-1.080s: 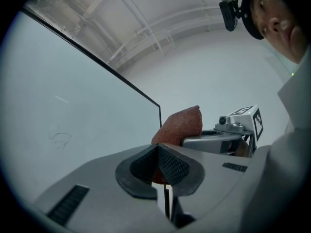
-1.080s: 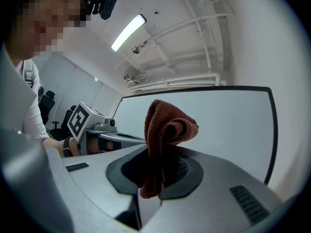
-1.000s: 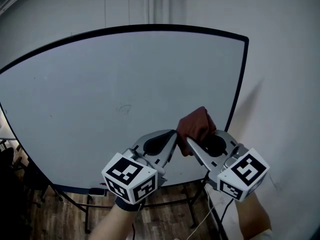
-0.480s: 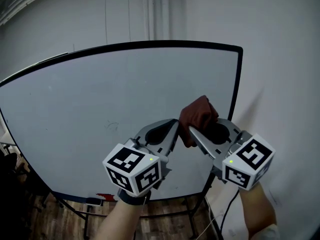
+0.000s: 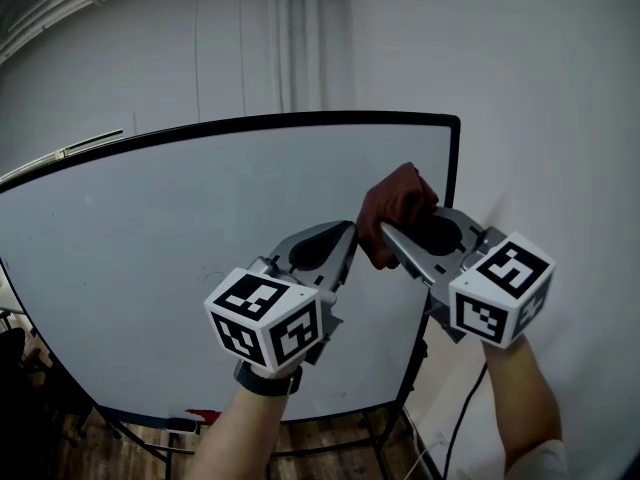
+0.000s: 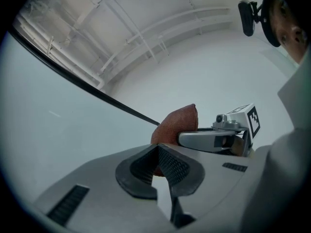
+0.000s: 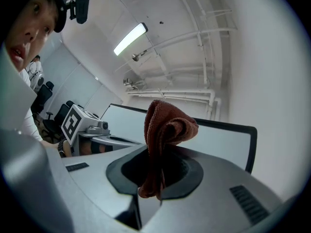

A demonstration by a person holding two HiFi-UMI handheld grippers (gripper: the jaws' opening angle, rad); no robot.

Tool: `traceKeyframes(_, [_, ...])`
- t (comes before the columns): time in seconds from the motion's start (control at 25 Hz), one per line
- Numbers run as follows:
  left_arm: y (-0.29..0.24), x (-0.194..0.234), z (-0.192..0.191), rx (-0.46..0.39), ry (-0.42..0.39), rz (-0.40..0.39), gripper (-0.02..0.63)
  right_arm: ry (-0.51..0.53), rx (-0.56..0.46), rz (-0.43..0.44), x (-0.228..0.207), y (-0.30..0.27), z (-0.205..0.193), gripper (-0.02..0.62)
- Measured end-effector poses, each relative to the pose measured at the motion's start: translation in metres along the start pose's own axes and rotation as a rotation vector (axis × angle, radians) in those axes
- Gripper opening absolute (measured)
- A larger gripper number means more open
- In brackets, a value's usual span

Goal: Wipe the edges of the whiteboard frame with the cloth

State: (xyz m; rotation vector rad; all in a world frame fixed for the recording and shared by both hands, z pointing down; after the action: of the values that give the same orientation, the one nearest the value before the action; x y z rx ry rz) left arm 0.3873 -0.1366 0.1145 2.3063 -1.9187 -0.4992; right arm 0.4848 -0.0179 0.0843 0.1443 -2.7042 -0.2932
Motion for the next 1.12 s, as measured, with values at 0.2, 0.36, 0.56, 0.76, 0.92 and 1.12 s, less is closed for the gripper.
traceKeyframes(0.2, [-0.019,0.001,0.013,-0.002,-0.034,-0.011,0.009,0.009,-0.001,-0.029,-0.022,-0.007,0.009,0.054])
traceKeyframes(0.36, [-0.034,0.000,0.020,-0.005,-0.058,0.001,0.009,0.020,-0.007,-0.040,-0.036,-0.008,0.015,0.054])
traceKeyframes(0.56, [-0.057,0.006,0.032,-0.004,-0.061,0.006,0.009,0.036,-0.018,-0.071,-0.072,-0.015,0.036,0.054])
traceKeyframes(0.76, [-0.082,0.025,0.060,-0.014,-0.051,0.000,0.009,0.057,-0.017,-0.121,-0.120,-0.039,0.068,0.054])
traceKeyframes(0.92, [-0.069,0.021,0.049,-0.026,-0.069,-0.004,0.009,0.069,-0.035,-0.157,-0.117,-0.037,0.065,0.054])
traceKeyframes(1.12, [-0.073,0.017,0.035,-0.025,-0.090,0.019,0.009,0.090,-0.023,-0.167,-0.126,-0.049,0.058,0.054])
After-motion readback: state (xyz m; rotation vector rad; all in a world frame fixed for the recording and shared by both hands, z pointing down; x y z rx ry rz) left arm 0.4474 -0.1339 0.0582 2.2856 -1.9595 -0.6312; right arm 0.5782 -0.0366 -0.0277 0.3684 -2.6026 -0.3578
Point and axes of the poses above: the fingertips, and each gripper's own axes: y backward along the fingers, x to its left, z out of its top, the point moved 8 cm from there along y, backward along the fingers, and after that the axes turned 10 degrees about -z, right-handed, at the moved point
